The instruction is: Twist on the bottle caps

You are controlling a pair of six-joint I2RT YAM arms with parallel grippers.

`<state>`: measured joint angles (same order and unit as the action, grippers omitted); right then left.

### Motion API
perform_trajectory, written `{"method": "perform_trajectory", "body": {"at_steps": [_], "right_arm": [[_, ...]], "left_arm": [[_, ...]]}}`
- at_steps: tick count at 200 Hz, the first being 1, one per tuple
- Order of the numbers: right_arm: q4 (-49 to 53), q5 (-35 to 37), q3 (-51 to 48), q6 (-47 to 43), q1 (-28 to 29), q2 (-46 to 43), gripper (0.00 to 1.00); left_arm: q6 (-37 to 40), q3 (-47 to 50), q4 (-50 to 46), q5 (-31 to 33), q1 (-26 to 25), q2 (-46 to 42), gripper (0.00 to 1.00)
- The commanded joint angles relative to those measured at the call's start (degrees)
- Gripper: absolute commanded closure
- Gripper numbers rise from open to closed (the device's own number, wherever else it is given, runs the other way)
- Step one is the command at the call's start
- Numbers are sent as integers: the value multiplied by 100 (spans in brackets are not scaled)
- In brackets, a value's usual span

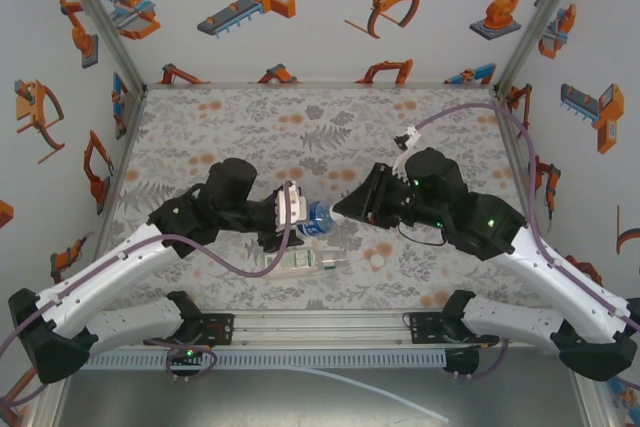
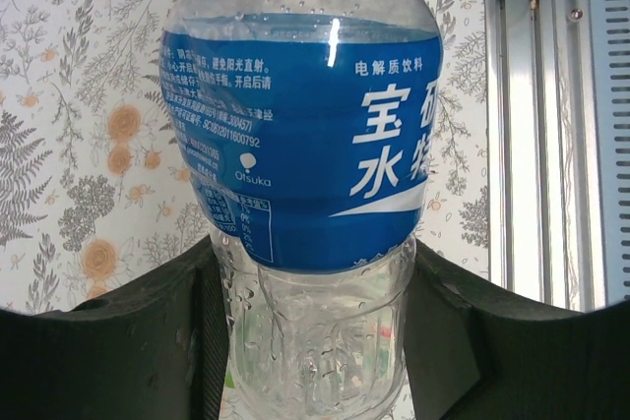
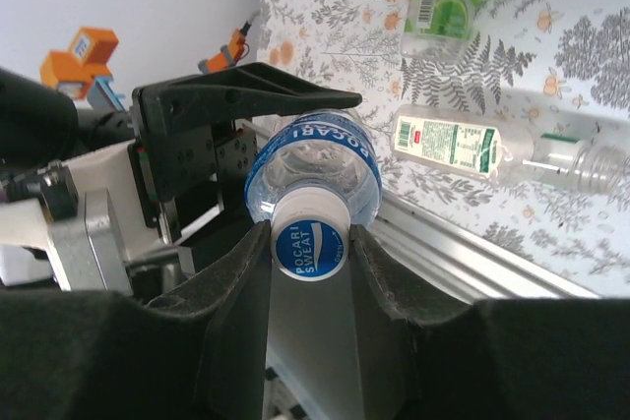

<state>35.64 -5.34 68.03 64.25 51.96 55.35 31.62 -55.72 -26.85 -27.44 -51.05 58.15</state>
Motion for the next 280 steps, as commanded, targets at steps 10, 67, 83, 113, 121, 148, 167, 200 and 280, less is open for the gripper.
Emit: {"method": "perform_trajectory", "body": {"at_steps": [10,67,83,113,121,148,167,200,280], "right_arm": [[-21,499,270,492,-73,171,100],[-439,44,525,-2031,-72,106,52],[-619,-260,557,-3138,-72,53,51],[-830,-1515,663,-5424,-72,38,51],[-824,-1867,676,-5982,-73,30,51],[-681,-2618,707,-7424,-72,26,48],[-472,-3247,720,-8411,-72,30,49],[-440,-3546,565,-9080,-70,21,51],[-387,-3642,216,-9198,-73,60,58]], "left_arm": [[148,-52,1,-330,-46,4,100],[106,26,-105,-332,-46,-204,100],[109,21,-224,-358,-46,-249,100],[124,0,-391,-465,-46,-359,100],[117,3,-414,-505,-46,-388,100],[121,9,-484,-644,-46,-478,100],[123,0,-521,-723,-46,-497,100],[121,-43,-540,-823,-46,-464,100],[103,-79,-586,-841,-47,-401,100]]}}
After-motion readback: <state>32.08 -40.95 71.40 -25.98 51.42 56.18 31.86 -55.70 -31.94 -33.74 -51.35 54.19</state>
